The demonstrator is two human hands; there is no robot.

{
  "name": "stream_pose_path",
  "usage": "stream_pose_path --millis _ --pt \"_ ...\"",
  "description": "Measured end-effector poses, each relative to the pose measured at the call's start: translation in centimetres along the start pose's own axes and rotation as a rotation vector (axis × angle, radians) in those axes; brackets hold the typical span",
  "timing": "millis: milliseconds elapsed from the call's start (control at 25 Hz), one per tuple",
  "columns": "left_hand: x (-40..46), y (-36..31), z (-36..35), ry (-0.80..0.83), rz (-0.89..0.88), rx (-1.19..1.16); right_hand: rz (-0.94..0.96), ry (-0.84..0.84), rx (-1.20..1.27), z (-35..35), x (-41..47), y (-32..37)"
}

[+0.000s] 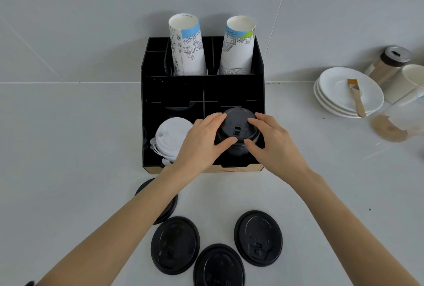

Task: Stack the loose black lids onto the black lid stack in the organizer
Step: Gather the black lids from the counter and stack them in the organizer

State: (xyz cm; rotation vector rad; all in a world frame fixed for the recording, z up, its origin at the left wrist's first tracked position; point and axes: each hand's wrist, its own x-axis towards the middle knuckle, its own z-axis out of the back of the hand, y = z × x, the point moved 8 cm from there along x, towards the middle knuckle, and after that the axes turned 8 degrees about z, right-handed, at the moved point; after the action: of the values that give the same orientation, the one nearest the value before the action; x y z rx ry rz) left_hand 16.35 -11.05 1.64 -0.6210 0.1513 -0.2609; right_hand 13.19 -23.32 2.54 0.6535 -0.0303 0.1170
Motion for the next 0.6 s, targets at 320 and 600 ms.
stream_pose_path --millis 320,600 --pt "-0.03 0.00 -0.45 0.023 -0.006 0.045 -0.011 -0.007 -0.016 -0.25 -0.30 -0.34" --pt "-0.09 0.22 -0.46 0.064 0.015 0.042 -0.009 -0.027 -0.015 -0.63 -0.76 -0.07"
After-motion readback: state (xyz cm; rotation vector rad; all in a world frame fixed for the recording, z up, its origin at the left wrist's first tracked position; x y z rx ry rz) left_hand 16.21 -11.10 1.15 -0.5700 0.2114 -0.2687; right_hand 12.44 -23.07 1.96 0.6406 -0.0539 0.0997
